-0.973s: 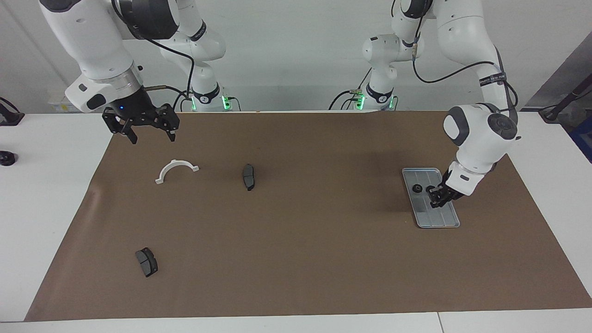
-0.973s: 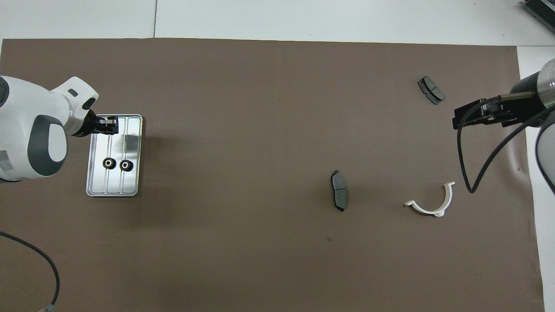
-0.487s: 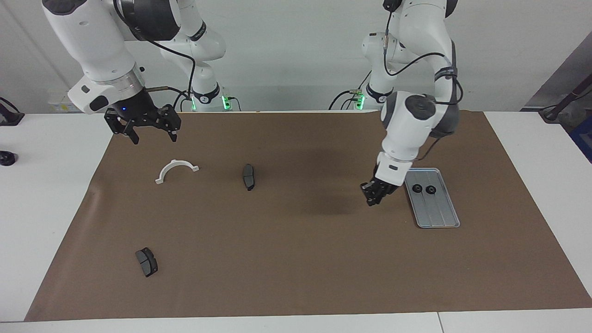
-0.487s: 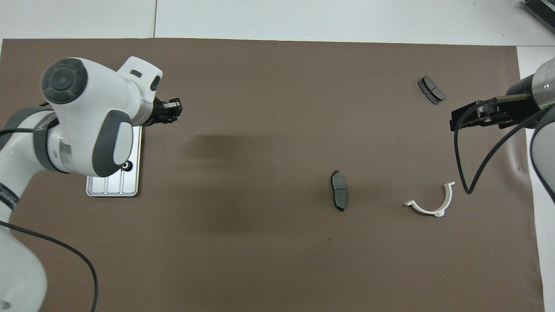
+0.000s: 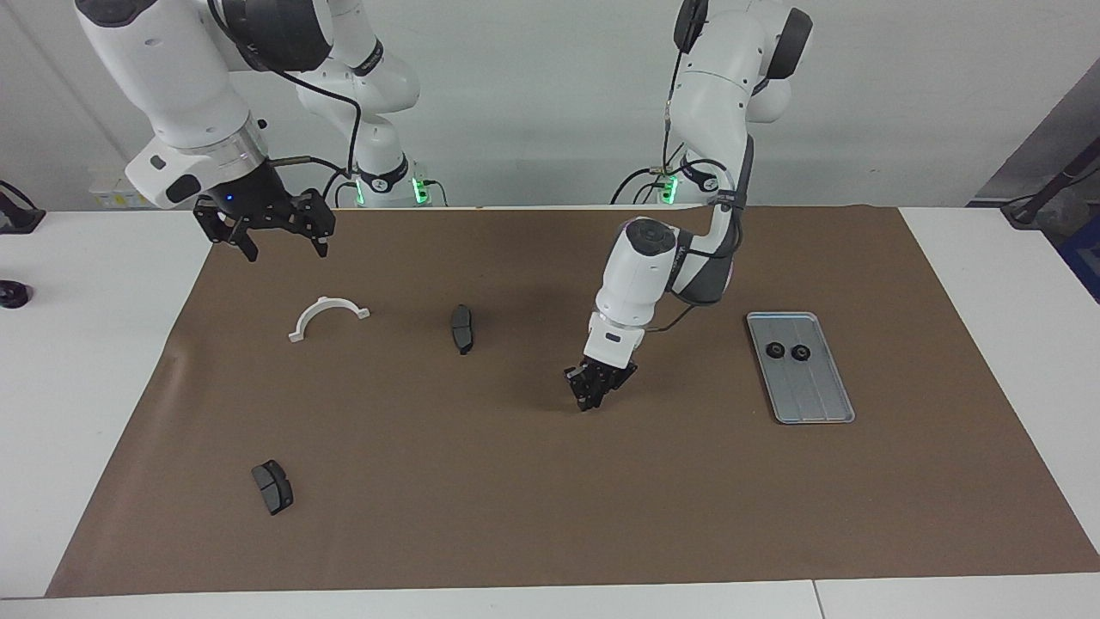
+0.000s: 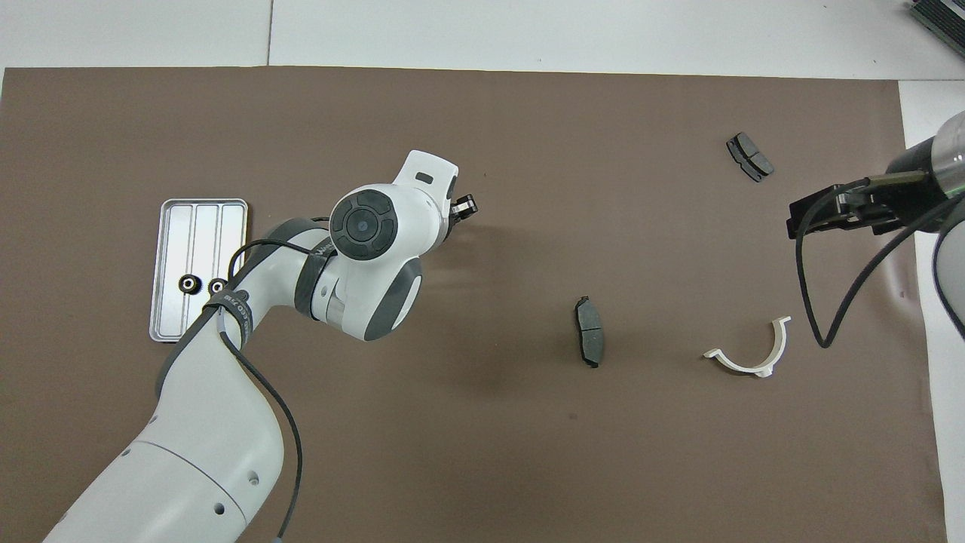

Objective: Place bearing gear from tray to pile
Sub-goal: 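Carry the gear with the left gripper to mid-table and release it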

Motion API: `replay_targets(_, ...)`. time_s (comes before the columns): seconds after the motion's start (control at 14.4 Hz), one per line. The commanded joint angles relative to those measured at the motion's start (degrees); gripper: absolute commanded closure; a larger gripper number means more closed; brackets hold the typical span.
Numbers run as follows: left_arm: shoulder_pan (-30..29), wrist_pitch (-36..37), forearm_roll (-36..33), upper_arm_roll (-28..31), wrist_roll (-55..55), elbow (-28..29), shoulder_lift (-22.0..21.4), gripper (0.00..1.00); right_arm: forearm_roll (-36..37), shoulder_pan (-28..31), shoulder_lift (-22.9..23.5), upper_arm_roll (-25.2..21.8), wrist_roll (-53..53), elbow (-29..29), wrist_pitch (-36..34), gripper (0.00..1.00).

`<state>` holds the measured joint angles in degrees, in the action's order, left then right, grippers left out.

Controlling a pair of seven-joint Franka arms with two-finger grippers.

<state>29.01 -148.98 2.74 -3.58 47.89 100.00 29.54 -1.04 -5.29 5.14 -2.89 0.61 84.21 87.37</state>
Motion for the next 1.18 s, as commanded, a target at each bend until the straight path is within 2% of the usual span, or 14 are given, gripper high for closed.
replay_targets(0.0, 1.57, -1.23, -0.02, 1.04, 0.62, -0.51, 1.13, 0.98, -0.98, 0.81, -0.92, 0.25, -1.4, 0.87, -0.97, 0.0)
replay_targets(0.14, 2.71, -1.67, 0.07, 1.04, 0.71, -0.77, 1.84, 0.89, -0.89, 0.8, -1.45, 0.25, -1.4, 1.74, -1.06, 0.0)
replay_targets(0.21, 2.71, -1.58, 0.07, 1.12, 0.71, -0.77, 1.84, 0.65, -0.89, 0.81, -1.54, 0.25, -1.4, 2.27, -0.97, 0.0)
replay_targets(0.28, 2.71, -1.67, 0.07, 1.12, 0.63, -0.51, 1.84, 0.23, -0.89, 0.81, -1.45, 0.25, -1.48, 2.28, -0.8, 0.0)
replay_targets(0.35, 2.8, -1.58, 0.07, 1.12, 0.63, -0.51, 1.84, 0.0, -0.89, 0.81, -1.19, 0.25, -1.49, 2.28, -0.71, 0.0)
replay_targets(0.56, 2.71, 2.7, -0.02, 1.47, 0.71, -1.03, 1.14, 0.0, -0.8, 0.72, -0.4, 0.34, -1.57, 2.28, -0.45, 0.0)
replay_targets(0.7, 1.23, 11.12, -0.28, 1.74, 0.54, -1.04, -3.41, 0.0, -0.8, 0.28, 1.09, 0.43, -1.57, 2.1, 0.95, 0.0)
replay_targets(0.97, -7.02, 23.08, -0.46, 1.65, -0.86, -0.51, -10.28, 0.0, -0.45, -2.53, 6.44, 0.87, -1.31, 0.35, 6.74, 0.0)
replay_targets(1.11, -12.11, 28.54, -0.46, 1.65, -3.06, 0.02, -13.0, 0.0, -0.36, -5.24, 11.53, 0.87, -0.79, -2.98, 8.16, 0.0)
